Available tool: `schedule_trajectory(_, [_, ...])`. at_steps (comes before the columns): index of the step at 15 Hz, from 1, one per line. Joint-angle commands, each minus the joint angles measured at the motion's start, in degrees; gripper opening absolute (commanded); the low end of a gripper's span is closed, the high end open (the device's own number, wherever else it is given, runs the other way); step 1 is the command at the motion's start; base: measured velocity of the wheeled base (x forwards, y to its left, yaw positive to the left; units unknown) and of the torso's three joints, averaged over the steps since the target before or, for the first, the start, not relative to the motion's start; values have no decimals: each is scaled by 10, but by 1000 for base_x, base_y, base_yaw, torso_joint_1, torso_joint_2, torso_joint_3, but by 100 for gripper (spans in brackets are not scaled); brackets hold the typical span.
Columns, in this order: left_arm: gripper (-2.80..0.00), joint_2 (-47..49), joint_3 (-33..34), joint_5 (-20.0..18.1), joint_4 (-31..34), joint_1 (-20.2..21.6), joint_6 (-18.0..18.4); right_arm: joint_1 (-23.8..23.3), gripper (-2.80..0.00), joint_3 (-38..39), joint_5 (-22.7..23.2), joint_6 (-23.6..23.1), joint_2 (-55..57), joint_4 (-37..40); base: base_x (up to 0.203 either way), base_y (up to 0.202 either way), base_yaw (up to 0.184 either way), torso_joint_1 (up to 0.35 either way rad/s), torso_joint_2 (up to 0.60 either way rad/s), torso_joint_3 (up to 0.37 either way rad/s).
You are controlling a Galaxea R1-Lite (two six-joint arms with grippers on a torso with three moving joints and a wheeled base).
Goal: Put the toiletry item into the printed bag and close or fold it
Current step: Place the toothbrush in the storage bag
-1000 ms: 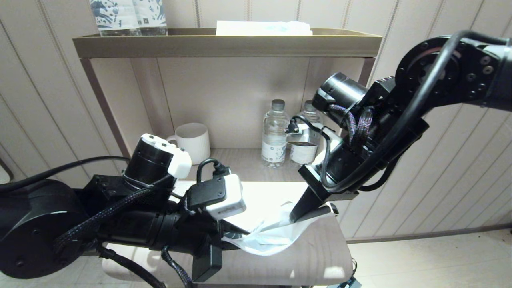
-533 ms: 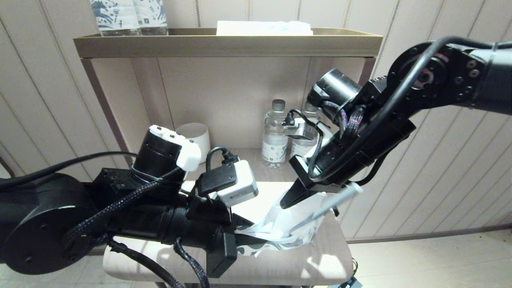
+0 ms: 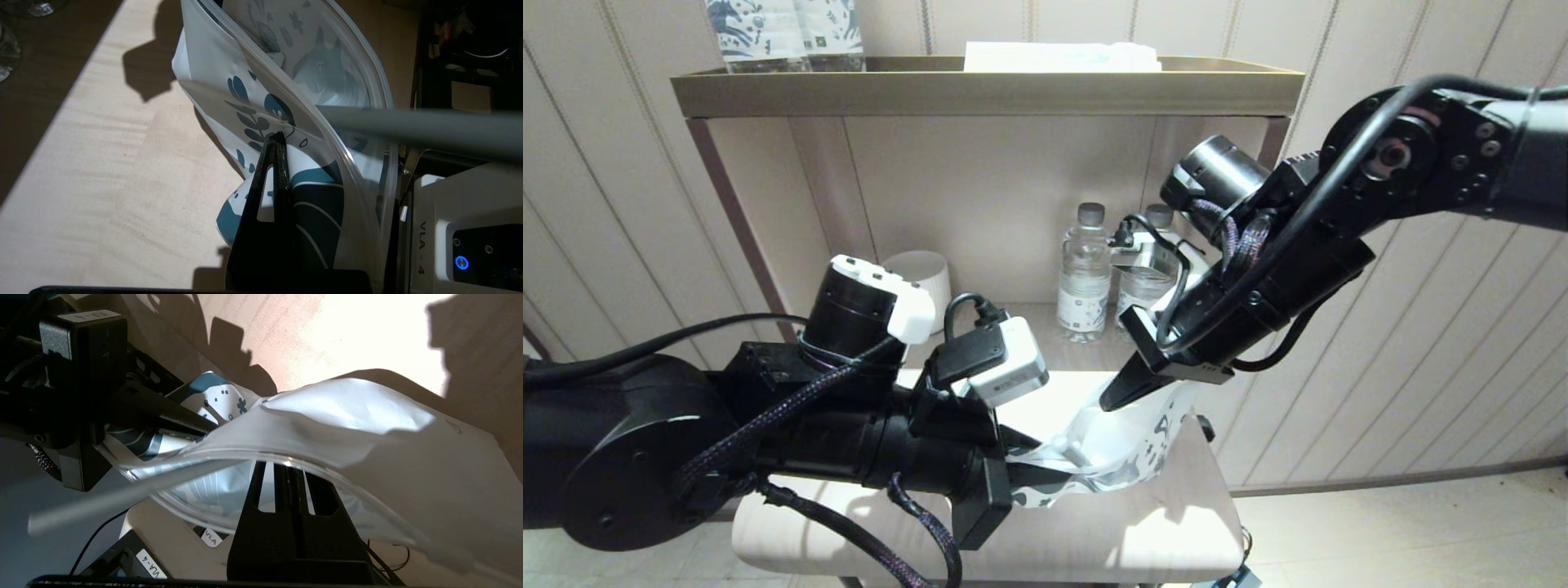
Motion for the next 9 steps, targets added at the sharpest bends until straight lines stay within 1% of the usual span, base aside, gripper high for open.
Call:
schedule_trajectory(1, [-280,2,1,-2,0,1,1,-11,-280,0,2,1,-1,2,0,0,0,0,0,0])
schedule_trajectory(6, [-280,19,-6,-2,0,4,-1,-13,-280,0,2,1,-43,18,0,0,0,0,0,0])
schedule_trajectory(7, [-280,24,-13,-2,0,8,-8,-11,-280,1,2,1,-57,21,0,0,0,0,0,0])
schedule_trajectory(9, [-280,32,-29,-1,0,15,-38,-8,-280,1,1,1,-84,25,0,0,0,0,0,0])
